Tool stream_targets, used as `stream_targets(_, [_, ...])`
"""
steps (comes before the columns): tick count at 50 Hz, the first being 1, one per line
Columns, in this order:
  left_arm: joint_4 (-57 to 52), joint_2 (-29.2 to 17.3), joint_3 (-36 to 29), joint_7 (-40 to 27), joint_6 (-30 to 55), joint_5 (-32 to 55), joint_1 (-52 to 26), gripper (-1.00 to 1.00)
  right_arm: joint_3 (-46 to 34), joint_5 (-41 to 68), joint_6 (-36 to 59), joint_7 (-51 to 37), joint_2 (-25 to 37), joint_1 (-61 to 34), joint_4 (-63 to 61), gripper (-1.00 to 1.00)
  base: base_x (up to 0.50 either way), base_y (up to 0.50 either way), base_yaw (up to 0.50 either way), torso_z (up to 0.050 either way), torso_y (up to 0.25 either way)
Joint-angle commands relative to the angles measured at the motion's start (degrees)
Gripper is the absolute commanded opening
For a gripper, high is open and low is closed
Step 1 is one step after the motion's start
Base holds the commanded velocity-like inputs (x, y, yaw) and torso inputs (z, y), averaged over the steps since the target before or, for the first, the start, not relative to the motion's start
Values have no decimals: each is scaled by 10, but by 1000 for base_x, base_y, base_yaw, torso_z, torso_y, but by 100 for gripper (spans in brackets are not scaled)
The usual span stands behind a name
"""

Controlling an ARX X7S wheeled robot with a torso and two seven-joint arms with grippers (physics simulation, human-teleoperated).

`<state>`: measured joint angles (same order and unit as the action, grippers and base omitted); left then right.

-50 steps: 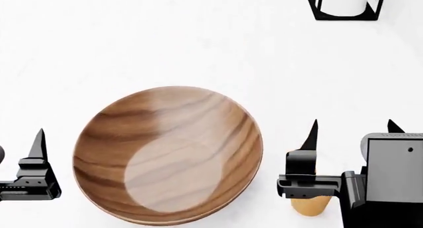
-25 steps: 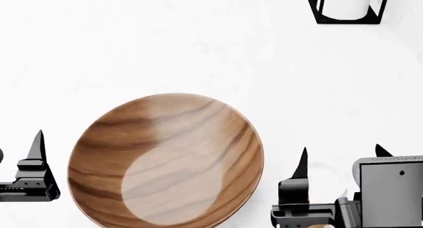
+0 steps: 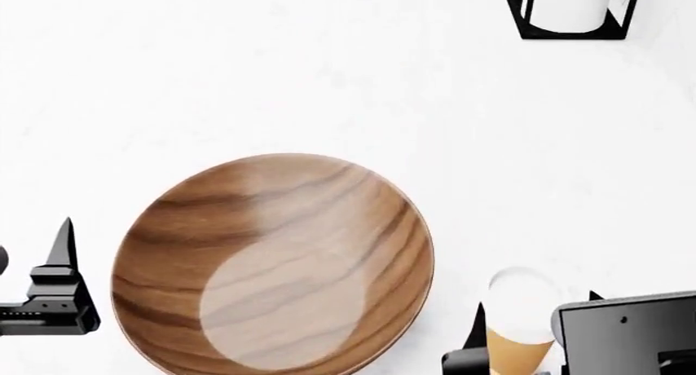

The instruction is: Place the cup inside the bowl on the dining table and move the bowl to any counter.

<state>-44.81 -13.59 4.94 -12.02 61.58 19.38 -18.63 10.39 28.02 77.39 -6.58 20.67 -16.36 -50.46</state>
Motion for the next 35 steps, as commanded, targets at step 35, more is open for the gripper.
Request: stream_targets(35, [9,-4,2,-8,-15,21,5,100,-66,-27,-63,-8,8,-27,115,100,0,0,0,0,0])
